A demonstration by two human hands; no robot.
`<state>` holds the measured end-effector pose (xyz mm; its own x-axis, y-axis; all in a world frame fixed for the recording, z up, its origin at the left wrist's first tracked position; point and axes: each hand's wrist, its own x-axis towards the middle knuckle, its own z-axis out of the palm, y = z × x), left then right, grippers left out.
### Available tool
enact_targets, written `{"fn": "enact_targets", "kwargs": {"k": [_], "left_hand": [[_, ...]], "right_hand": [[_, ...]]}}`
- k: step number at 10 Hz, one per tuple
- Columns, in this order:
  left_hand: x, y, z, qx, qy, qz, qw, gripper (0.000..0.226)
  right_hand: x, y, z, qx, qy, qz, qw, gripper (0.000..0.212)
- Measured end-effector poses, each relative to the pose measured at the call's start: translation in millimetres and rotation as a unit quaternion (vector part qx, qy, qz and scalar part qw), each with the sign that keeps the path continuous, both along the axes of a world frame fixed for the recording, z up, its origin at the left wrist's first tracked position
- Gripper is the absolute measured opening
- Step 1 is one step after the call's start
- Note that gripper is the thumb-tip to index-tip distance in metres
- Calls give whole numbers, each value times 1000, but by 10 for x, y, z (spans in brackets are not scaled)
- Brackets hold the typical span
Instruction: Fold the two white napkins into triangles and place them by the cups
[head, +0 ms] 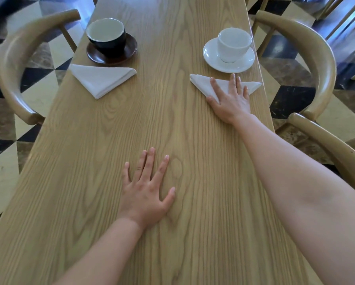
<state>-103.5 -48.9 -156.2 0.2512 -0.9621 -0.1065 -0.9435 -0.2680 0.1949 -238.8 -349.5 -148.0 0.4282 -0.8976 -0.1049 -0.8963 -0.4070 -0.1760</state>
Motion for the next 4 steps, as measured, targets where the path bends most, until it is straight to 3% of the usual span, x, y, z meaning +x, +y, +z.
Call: {"fn": "enact_targets", "kwargs": {"k": [2, 3, 4], "left_hand": [[10, -15, -14, 7, -11, 2, 1000, 75], [-8, 11, 3, 14, -6, 1, 1000, 74], [1, -12, 8, 13, -9, -9, 1000, 75]], "right_hand": [[-145, 15, 2, 4, 26, 84, 996, 52], [-126, 109, 142, 5, -12, 79, 997, 54], [-109, 456, 177, -94, -72, 97, 988, 53]]}}
